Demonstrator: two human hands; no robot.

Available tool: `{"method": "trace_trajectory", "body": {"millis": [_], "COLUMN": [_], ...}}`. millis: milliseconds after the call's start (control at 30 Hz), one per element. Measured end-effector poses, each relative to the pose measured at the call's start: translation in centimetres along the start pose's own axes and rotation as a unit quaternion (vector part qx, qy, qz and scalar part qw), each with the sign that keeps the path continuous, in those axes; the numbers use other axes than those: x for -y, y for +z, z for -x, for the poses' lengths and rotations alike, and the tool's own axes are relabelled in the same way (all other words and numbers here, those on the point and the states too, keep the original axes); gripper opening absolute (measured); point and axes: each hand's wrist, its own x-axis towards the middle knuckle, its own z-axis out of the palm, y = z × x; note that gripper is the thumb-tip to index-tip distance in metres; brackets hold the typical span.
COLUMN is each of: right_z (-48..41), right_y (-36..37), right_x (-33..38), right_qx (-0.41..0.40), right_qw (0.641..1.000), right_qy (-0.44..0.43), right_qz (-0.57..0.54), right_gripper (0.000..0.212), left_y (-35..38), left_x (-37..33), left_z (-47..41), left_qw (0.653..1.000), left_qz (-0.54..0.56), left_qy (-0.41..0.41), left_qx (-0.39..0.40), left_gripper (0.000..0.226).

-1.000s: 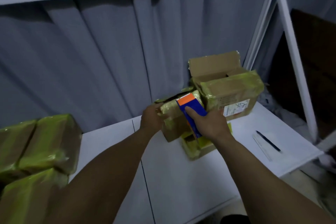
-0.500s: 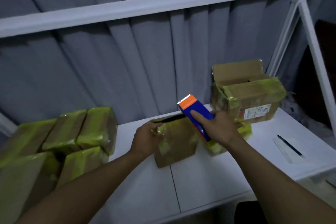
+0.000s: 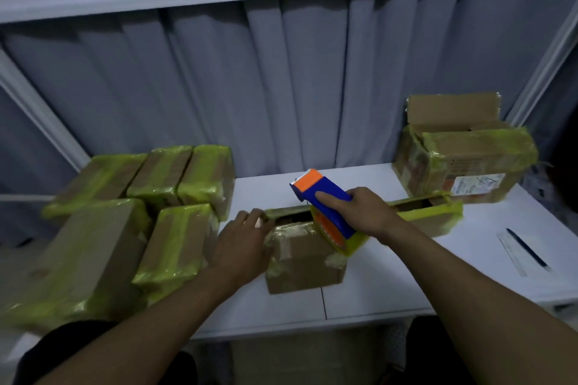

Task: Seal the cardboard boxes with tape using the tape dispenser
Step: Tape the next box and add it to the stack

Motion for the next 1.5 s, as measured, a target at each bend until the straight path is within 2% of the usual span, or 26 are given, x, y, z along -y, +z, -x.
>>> {"method": "trace_trajectory", "body": {"millis": [33, 67, 133, 200, 267, 367, 433, 533, 633, 733, 767, 800, 900, 933, 1000, 1067, 1100, 1133, 1167, 1233, 1300, 1400, 1500], "right_z": [-0.1, -0.1, -0.2, -0.3, -0.3, -0.3, -0.2, -0.3, -0.5, -0.3, -0.3, -0.4, -0.5, -0.5, -0.6, -0.8, -1.0, -1.1, -1.1, -1.0, -0.9, -0.7, -0.4], "right_y": [0.0, -0.1, -0.2, -0.4, -0.8, -0.9, -0.7, -0.2, 0.3, 1.2, 1.5, 1.6, 1.7, 1.7, 1.8, 1.8, 1.6, 1.4, 1.1, 0.6, 0.3, 0.0, 0.3], "right_x": [-0.1, -0.2, -0.5, -0.9, -1.1, -0.9, -0.6, 0.0, 0.6, 0.5, 0.4, 0.3, 0.3, 0.4, 0.3, 0.3, 0.3, 0.4, 0.4, 0.7, 0.9, 1.1, 1.4], "right_qx": [0.005, 0.011, 0.024, 0.041, 0.055, 0.061, 0.047, 0.025, 0.043, 0.066, 0.064, 0.057, 0.046, 0.047, 0.048, 0.047, 0.046, 0.048, 0.051, 0.060, 0.067, 0.076, 0.095], "right_qw": [1.000, 1.000, 0.999, 0.998, 0.995, 0.990, 0.990, 0.995, 0.996, 0.990, 0.988, 0.987, 0.988, 0.988, 0.989, 0.992, 0.994, 0.995, 0.996, 0.996, 0.996, 0.994, 0.989], "right_qy": [0.009, 0.017, 0.028, 0.034, 0.040, 0.037, 0.022, -0.002, 0.008, 0.021, 0.021, 0.018, 0.011, 0.009, 0.004, 0.000, 0.000, -0.001, -0.005, -0.023, -0.048, -0.083, -0.110], "right_qz": [-0.001, -0.001, 0.004, 0.026, 0.068, 0.122, 0.129, 0.099, 0.074, 0.126, 0.141, 0.149, 0.147, 0.146, 0.138, 0.117, 0.103, 0.088, 0.076, 0.056, 0.036, 0.010, -0.003], "right_gripper": [0.068, 0.069, 0.069, 0.067, 0.067, 0.060, 0.056, 0.057, 0.054, 0.055, 0.056, 0.059, 0.063, 0.063, 0.063, 0.063, 0.064, 0.063, 0.063, 0.062, 0.069, 0.074, 0.083], "left_y": [0.0, 0.4, 1.4, 2.3, 3.0, 4.1, 4.0, 3.5, 3.6, 3.7, 3.3, 3.2, 4.6, 4.8, 4.4, 3.3, 3.1, 2.5, 2.1, 1.1, -0.5, -3.6, -5.8], "left_x": [-0.3, -0.4, -0.4, -0.3, -0.5, -0.4, -0.6, -1.4, -1.6, -1.5, -1.6, -1.5, -0.1, 0.3, 0.6, 0.4, 0.4, 0.4, 0.3, 0.2, -0.1, -0.5, -0.7], "left_z": [-0.3, -0.7, -1.7, -2.2, -2.2, -2.0, -1.7, -0.5, 0.7, 1.1, 1.3, 1.4, 1.4, 1.3, 0.9, 0.6, 0.2, -0.1, -0.3, -1.0, -1.5, -2.0, -1.9], "left_qw": [1.000, 0.999, 0.993, 0.981, 0.974, 0.979, 0.978, 0.980, 0.980, 0.963, 0.951, 0.953, 0.978, 0.976, 0.964, 0.954, 0.960, 0.956, 0.943, 0.885, 0.836, 0.758, 0.724], "left_qz": [0.013, 0.043, 0.094, 0.095, 0.072, 0.091, 0.124, 0.108, 0.115, 0.201, 0.260, 0.261, 0.133, 0.147, 0.207, 0.284, 0.278, 0.293, 0.328, 0.439, 0.511, 0.612, 0.651], "left_qy": [0.011, 0.009, 0.000, 0.014, 0.047, 0.059, 0.055, 0.072, 0.076, 0.066, 0.061, 0.059, 0.100, 0.099, 0.076, 0.018, 0.013, -0.026, -0.058, -0.152, -0.199, -0.221, -0.222], "left_qx": [-0.020, -0.009, 0.070, 0.167, 0.209, 0.171, 0.158, 0.153, 0.144, 0.165, 0.155, 0.139, 0.124, 0.131, 0.147, 0.091, 0.032, 0.016, 0.010, 0.026, 0.001, -0.043, -0.061], "left_gripper": [0.061, 0.070, 0.086, 0.097, 0.100, 0.078, 0.074, 0.075, 0.084, 0.094, 0.089, 0.083, 0.089, 0.086, 0.064, 0.032, 0.022, 0.024, 0.028, 0.022, 0.021, 0.025, 0.028]}}
